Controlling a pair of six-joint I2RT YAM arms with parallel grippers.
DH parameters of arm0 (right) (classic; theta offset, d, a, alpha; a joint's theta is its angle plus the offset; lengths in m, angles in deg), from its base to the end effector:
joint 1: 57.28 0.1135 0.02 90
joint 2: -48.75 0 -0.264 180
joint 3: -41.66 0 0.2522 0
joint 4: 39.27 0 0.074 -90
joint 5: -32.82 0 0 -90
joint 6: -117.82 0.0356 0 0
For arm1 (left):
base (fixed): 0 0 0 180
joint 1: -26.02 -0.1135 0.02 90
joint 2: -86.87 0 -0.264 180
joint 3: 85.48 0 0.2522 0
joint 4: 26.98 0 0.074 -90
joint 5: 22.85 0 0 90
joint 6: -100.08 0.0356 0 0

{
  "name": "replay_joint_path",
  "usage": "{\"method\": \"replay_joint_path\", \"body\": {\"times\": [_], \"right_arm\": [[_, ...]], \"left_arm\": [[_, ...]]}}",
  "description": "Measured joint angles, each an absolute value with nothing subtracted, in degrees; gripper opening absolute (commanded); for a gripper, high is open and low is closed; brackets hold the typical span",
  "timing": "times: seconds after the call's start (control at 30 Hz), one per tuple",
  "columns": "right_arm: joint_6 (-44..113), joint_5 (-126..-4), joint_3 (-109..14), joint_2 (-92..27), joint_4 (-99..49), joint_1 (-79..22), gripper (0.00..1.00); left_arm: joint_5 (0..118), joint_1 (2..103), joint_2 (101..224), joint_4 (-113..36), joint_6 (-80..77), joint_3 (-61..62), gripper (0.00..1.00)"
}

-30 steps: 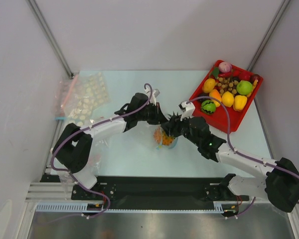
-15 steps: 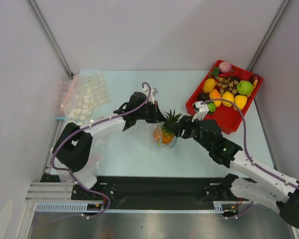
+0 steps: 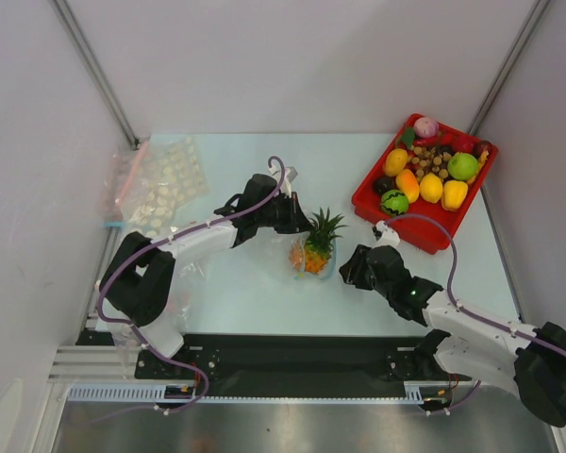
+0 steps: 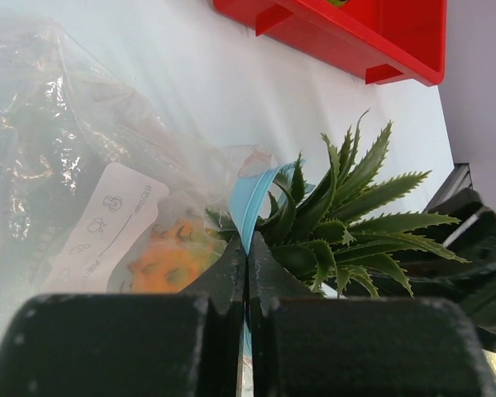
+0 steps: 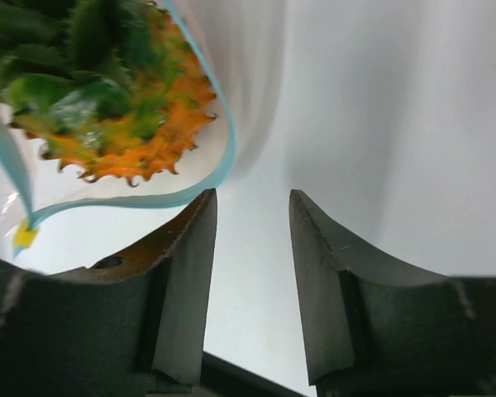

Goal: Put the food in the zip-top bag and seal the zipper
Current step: Adjust the zipper food storage bag at the center of the board.

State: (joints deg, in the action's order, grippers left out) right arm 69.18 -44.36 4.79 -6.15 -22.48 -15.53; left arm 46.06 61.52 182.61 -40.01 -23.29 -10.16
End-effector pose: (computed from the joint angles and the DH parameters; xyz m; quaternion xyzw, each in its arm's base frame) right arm 0.1524 0.1255 0.1894 0.0487 0.8809 0.2313 0.4100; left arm 0.2956 -0.2266 0.2291 0.1028 0.8640 -0.3963 0.2930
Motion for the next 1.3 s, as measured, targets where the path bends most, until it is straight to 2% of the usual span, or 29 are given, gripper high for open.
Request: {"method": "replay_joint_path", "body": {"times": [0.3,0.5,0.53,0.67,0.93,1.13,1.3], "right_arm": [[71.98,-47.2,5.53,-18.13,-32.49,-16.18,0.5],[72.2,-48.67,4.11,-26.28,-36.47,-16.18,0.45],[72.26,-48.95,3.72,-27.48,-37.06,-16.16,0.42],[72.04,-49.76,1.86,-29.12,-38.13,-16.12,0.0],[70.93,-50.02,-1.62,-23.94,-30.72,-15.96,0.0],[66.64,-49.52,-15.23,-20.2,-13.46,-16.69,0.0],[64.59,-49.43,-24.13,-15.66,-5.94,-17.08,0.0]], "left_arm": [[46.04,61.48,182.61,-40.36,-23.31,-10.1,0.0],[46.02,61.46,182.61,-40.51,-23.31,-10.1,0.0],[46.02,61.46,182.61,-40.55,-23.31,-10.1,0.0],[46.02,61.46,182.61,-40.97,-23.31,-10.1,0.0],[46.06,61.46,182.44,-41.78,-23.38,-10.1,0.0],[48.8,61.5,178.31,-44.81,-23.35,-10.1,0.0],[49.76,62.86,171.6,-48.57,-23.33,-8.85,0.0]]}}
